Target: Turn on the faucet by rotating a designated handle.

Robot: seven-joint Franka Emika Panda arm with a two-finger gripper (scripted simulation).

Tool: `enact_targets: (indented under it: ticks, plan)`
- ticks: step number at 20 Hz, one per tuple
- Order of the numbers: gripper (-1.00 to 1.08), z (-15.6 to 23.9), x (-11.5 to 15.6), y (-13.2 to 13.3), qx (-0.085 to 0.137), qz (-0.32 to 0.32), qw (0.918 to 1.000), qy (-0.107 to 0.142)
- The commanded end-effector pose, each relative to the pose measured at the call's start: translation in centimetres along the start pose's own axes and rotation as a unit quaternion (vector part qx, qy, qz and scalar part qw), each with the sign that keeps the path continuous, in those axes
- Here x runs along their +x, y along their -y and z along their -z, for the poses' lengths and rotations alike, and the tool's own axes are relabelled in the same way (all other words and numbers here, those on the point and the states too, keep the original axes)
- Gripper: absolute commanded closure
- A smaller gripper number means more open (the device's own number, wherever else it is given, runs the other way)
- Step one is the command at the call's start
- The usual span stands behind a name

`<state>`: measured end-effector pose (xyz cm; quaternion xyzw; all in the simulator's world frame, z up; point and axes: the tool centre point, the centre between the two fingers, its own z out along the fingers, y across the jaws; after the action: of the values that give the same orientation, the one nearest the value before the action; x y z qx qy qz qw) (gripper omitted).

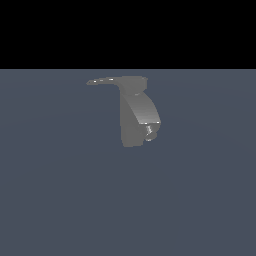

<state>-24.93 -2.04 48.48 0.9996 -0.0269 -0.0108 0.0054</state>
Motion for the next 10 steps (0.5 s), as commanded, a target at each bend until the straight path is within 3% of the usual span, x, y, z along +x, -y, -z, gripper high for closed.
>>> enact_targets:
  ticks: [1,10]
  plan:
    - [1.08,0.0,0.0,0.0,0.000,0.000,1.0000,0.000]
    - [1.08,1.1,0.0,0.5,-0.022,0.019,0.9996,-0.005]
